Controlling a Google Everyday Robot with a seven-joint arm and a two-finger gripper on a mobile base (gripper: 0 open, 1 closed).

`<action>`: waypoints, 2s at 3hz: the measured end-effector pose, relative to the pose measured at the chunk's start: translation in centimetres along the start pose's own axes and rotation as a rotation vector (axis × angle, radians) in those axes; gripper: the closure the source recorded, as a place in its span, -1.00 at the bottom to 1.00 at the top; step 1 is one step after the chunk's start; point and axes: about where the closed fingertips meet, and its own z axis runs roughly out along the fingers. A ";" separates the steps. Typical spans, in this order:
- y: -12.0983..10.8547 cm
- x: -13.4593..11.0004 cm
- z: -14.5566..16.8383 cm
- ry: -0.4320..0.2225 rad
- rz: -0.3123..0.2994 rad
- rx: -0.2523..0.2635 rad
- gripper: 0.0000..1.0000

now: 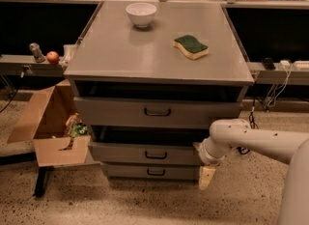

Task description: Open middle drawer

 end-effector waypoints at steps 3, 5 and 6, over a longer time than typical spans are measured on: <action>-2.1 -0.5 3.6 -0.015 0.012 -0.048 -0.05; -0.6 -0.3 3.0 -0.035 0.022 -0.054 0.88; 0.9 0.1 3.3 -0.068 0.034 -0.081 1.00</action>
Offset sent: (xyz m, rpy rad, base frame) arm 0.0424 0.0200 -0.0473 0.0200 0.0657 0.0038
